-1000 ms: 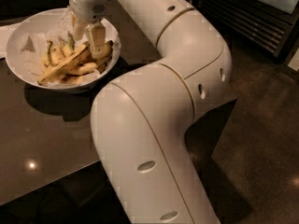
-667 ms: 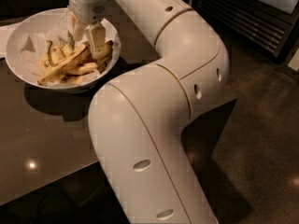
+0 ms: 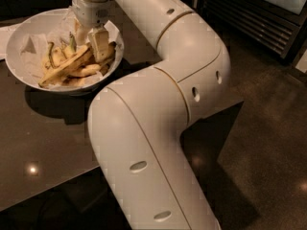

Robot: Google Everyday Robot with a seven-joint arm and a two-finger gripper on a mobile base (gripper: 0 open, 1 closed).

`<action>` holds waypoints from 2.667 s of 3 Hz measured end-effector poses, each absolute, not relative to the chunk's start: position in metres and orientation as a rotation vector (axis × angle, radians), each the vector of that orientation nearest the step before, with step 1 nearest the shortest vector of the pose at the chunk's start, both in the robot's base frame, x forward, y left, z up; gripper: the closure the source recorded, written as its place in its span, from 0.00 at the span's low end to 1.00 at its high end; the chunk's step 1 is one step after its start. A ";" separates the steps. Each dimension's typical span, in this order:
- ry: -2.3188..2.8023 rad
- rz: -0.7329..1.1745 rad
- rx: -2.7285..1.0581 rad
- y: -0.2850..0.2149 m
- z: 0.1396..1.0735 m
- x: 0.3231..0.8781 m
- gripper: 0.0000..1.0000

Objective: Pick banana from white bowl

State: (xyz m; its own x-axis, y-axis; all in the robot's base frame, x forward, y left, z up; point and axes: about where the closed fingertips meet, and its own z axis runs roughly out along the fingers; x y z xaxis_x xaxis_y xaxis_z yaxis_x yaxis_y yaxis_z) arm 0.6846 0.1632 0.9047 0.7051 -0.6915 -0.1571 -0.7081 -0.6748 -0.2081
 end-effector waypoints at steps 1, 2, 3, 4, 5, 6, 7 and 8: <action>1.107 0.104 -2.666 0.164 0.901 0.687 0.59; 1.152 0.136 -2.622 0.158 0.901 0.691 0.83; 1.220 0.184 -2.556 0.152 0.903 0.695 1.00; 1.220 0.184 -2.556 0.152 0.903 0.695 1.00; 1.213 0.153 -2.506 0.156 0.910 0.703 1.00; 1.195 0.141 -2.469 0.155 0.922 0.704 1.00; 1.164 0.124 -2.426 0.152 0.936 0.705 1.00; 1.162 0.119 -2.422 0.154 0.935 0.707 1.00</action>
Offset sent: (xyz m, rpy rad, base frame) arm -0.0100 -0.0434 0.0117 -0.0494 0.1823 -0.0503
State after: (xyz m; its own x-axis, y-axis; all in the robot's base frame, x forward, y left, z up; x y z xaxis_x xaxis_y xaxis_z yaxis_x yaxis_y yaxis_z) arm 0.7074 0.1544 0.9353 0.6415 -0.7201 -0.2643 -0.7587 -0.5448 -0.3572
